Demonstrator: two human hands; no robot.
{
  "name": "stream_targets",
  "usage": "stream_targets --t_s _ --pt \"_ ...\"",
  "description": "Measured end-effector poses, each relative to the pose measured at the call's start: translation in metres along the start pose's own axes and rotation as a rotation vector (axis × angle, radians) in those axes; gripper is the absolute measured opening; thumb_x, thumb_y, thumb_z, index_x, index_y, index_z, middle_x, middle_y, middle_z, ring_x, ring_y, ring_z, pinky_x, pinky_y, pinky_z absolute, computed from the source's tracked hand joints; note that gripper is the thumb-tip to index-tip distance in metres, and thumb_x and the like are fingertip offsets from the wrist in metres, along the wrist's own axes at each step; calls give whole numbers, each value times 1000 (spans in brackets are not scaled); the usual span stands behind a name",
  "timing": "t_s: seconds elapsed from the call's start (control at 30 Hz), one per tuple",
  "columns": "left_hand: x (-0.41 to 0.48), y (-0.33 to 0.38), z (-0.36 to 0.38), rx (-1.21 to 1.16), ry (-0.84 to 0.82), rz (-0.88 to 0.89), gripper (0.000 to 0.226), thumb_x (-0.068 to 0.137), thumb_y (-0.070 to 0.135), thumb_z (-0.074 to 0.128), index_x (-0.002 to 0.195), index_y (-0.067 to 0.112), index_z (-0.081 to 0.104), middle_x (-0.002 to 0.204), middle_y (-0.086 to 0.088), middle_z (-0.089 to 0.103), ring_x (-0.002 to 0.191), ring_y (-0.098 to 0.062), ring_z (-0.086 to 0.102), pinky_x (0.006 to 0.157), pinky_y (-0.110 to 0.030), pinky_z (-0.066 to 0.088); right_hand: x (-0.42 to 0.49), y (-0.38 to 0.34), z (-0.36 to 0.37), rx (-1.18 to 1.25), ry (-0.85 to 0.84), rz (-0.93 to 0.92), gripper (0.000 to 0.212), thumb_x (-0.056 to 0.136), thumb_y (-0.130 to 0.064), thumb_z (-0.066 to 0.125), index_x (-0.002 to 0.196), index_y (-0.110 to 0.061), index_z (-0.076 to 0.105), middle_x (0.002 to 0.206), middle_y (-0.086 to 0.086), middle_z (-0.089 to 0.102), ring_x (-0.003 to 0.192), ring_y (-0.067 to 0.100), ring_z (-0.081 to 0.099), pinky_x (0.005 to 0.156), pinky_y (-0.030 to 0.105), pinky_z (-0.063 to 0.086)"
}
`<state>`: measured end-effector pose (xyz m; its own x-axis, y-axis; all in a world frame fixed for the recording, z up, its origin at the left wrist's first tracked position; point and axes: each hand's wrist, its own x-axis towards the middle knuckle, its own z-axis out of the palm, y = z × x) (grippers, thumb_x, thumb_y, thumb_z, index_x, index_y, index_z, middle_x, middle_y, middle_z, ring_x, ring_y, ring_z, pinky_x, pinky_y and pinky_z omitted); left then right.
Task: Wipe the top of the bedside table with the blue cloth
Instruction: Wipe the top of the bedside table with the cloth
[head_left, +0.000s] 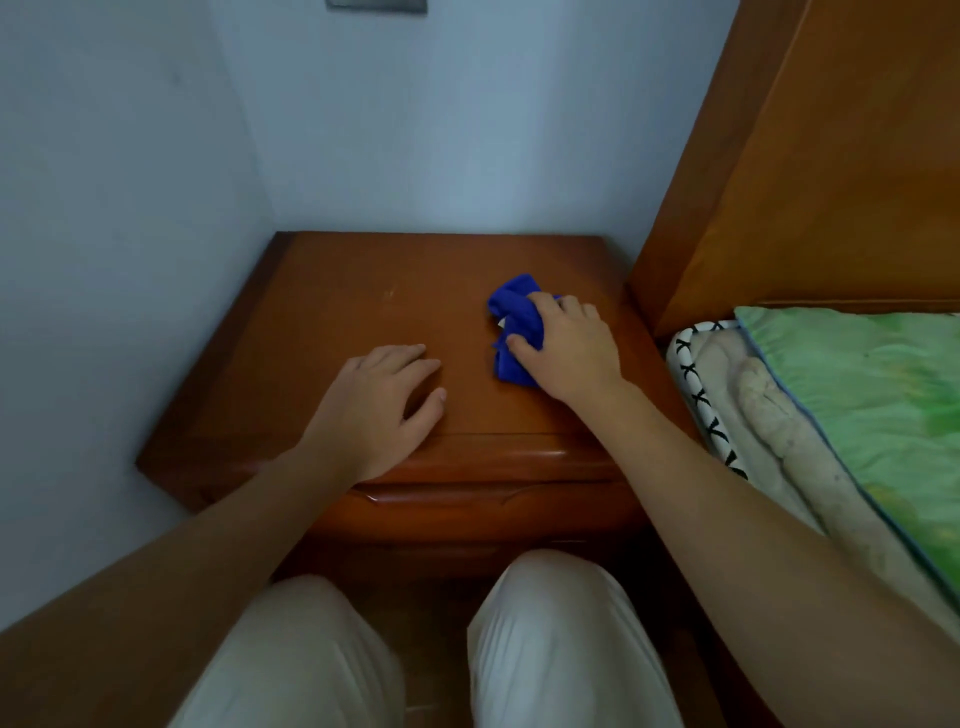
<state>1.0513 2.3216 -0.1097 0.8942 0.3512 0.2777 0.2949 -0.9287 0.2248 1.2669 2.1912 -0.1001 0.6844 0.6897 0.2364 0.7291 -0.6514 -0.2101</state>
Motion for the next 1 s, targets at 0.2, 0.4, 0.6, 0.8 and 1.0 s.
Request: stream_targets --t_s 0.2,0.4,0.6,0.8,1.0 --pt "-8 6 -5 10 56 -99 57 97 51 32 134 17 58 144 -9 54 135 -23 46 107 -45 39 -78 -12 -10 73 47 -125 63 92 -57 53 146 -26 46 135 2 56 118 25 52 96 38 45" --pt "-27 -38 -21 109 10 -17 56 97 53 33 132 19 60 140 -9 57 129 -25 52 103 -47 43 -107 -2 -22 139 -51 -255 61 90 -61 53 143 -30 47 134 -7 54 119 17 49 101 35 41" --pt "-27 -62 -20 76 59 -102 55 94 52 39 128 17 64 133 -7 62 126 -24 53 101 -48 45 -53 -6 -12 133 -54 -256 62 86 -68 52 138 -35 50 129 -6 56 117 19 51 97 36 41" --pt "-31 -61 -20 52 85 -107 54 94 51 39 128 17 64 136 -5 61 128 -23 51 101 -45 42 10 -27 7 112 -63 -192 65 86 -69 54 140 -32 50 132 2 57 119 26 52 99 42 42" --pt "-32 -64 -18 28 89 -110 55 94 53 39 130 18 63 137 -5 60 129 -22 49 102 -44 41 -21 -31 3 116 -66 -240 66 90 -65 55 145 -32 44 137 -1 53 122 23 49 102 39 40"
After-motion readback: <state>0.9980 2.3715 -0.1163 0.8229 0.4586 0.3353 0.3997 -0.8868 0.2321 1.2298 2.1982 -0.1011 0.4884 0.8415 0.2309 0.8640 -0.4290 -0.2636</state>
